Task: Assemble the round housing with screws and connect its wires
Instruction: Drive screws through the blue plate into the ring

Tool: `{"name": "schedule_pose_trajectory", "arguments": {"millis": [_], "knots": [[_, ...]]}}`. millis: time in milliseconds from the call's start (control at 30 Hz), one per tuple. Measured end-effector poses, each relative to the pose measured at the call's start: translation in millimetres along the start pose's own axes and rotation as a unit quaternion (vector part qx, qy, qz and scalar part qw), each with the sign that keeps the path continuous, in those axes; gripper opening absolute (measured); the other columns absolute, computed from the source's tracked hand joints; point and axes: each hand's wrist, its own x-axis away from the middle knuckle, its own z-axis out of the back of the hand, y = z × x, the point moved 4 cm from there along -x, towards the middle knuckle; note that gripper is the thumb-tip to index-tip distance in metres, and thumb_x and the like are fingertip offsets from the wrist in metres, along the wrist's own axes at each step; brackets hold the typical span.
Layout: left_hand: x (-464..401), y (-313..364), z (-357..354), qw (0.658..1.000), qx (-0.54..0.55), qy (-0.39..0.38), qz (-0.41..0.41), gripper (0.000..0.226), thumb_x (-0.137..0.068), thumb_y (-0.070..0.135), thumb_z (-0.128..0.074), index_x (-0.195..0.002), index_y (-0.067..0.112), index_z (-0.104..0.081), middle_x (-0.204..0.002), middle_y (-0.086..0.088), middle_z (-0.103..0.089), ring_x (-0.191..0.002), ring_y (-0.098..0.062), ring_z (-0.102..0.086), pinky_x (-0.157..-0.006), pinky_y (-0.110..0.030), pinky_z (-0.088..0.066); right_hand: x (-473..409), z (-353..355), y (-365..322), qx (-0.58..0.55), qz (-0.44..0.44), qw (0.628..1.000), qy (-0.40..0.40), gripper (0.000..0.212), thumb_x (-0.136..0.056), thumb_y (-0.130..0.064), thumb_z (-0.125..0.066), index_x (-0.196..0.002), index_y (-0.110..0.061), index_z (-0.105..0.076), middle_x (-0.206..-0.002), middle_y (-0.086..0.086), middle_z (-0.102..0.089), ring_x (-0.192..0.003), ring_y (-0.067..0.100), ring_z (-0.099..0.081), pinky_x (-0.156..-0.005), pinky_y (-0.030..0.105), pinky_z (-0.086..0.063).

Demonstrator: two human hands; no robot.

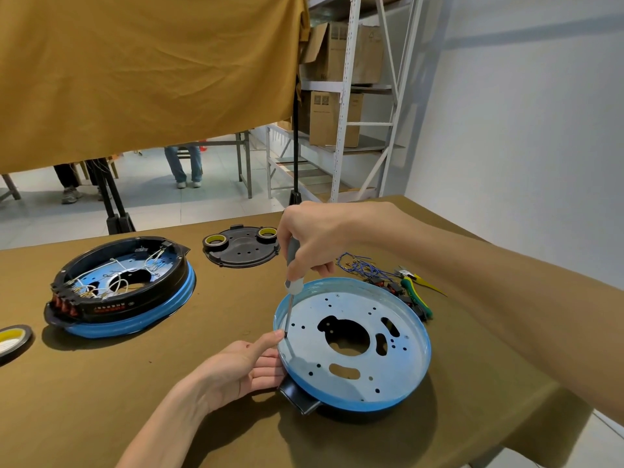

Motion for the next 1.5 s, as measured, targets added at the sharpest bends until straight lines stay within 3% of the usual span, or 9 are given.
{"name": "schedule_pose_trajectory", "arguments": {"millis": [200, 300, 400, 600, 833, 1067, 1500], "knots": [[1.1, 0.5, 0.1, 1.0, -0.005, 0.004, 0.001, 0.086, -0.064, 0.054, -0.086, -0.124, -0.003, -0.065, -0.11, -0.02, -0.077, -0.097, -0.027, -0.077, -0.074, -0.031, -0.063, -3.4, -2.6, -2.2, 0.019, -0.032, 0.999, -0.017, 0.03, -0.089, -0.033, -0.073, -0.086, -0.003, -0.071, -0.059, 0.005, -0.073, -0.051, 0.019, -0.072, -0.046, 0.021, -0.052], [1.4, -0.6, 0.5, 1.0, 0.001, 0.004, -0.003, 0.084, -0.065, 0.053, -0.086, -0.124, -0.004, -0.065, -0.11, -0.021, -0.077, -0.095, -0.027, -0.077, -0.073, -0.031, -0.063, -0.2, 2.8, -3.0, 0.003, -0.038, 0.999, -0.028, 0.032, -0.085, -0.029, -0.081, -0.102, -0.008, -0.065, -0.069, 0.002, -0.075, -0.058, 0.017, -0.074, -0.049, 0.022, -0.054], [2.1, 0.1, -1.3, 1.0, -0.001, 0.0, -0.002, 0.085, -0.064, 0.053, -0.086, -0.124, -0.004, -0.065, -0.11, -0.021, -0.076, -0.094, -0.027, -0.077, -0.071, -0.03, -0.063, 1.6, 6.1, -5.4, 0.022, -0.013, 1.0, -0.018, 0.029, -0.083, -0.027, -0.083, -0.1, -0.017, -0.062, -0.08, 0.002, -0.075, -0.069, 0.017, -0.076, -0.054, 0.022, -0.052], [2.3, 1.6, -1.9, 1.0, -0.011, 0.006, -0.002, 0.086, -0.063, 0.055, -0.085, -0.125, -0.002, -0.065, -0.111, -0.02, -0.077, -0.101, -0.028, -0.077, -0.076, -0.032, -0.063, -2.5, 4.4, -12.6, 0.018, 0.006, 1.0, -0.007, 0.019, -0.083, -0.022, -0.081, -0.085, -0.014, -0.063, -0.063, -0.003, -0.071, -0.056, 0.013, -0.072, -0.047, 0.017, -0.049], [2.6, 1.5, -1.9, 1.0, -0.013, 0.004, -0.002, 0.085, -0.064, 0.054, -0.084, -0.125, -0.002, -0.065, -0.113, -0.021, -0.076, -0.105, -0.03, -0.076, -0.08, -0.033, -0.064, -1.7, 3.5, -9.7, 0.028, 0.0, 1.0, -0.002, 0.021, -0.081, -0.025, -0.078, -0.088, -0.01, -0.065, -0.06, -0.001, -0.073, -0.05, 0.011, -0.069, -0.043, 0.016, -0.045], [1.9, 1.2, -1.9, 1.0, -0.011, 0.011, 0.0, 0.086, -0.062, 0.054, -0.083, -0.125, -0.002, -0.065, -0.112, -0.02, -0.076, -0.105, -0.03, -0.076, -0.08, -0.034, -0.064, -5.3, 3.2, -19.3, 0.037, 0.008, 0.999, 0.004, 0.018, -0.082, -0.021, -0.077, -0.082, -0.009, -0.064, -0.055, 0.0, -0.07, -0.045, 0.012, -0.066, -0.046, 0.021, -0.051], [2.8, 3.2, -2.7, 1.0, -0.007, 0.022, -0.001, 0.085, -0.06, 0.054, -0.082, -0.122, -0.001, -0.066, -0.108, -0.02, -0.077, -0.098, -0.028, -0.078, -0.073, -0.032, -0.064, -6.7, 1.8, -13.7, 0.019, -0.013, 1.0, 0.01, 0.023, -0.083, -0.024, -0.076, -0.086, -0.002, -0.069, -0.058, 0.005, -0.072, -0.044, 0.015, -0.065, -0.041, 0.018, -0.046]]}}
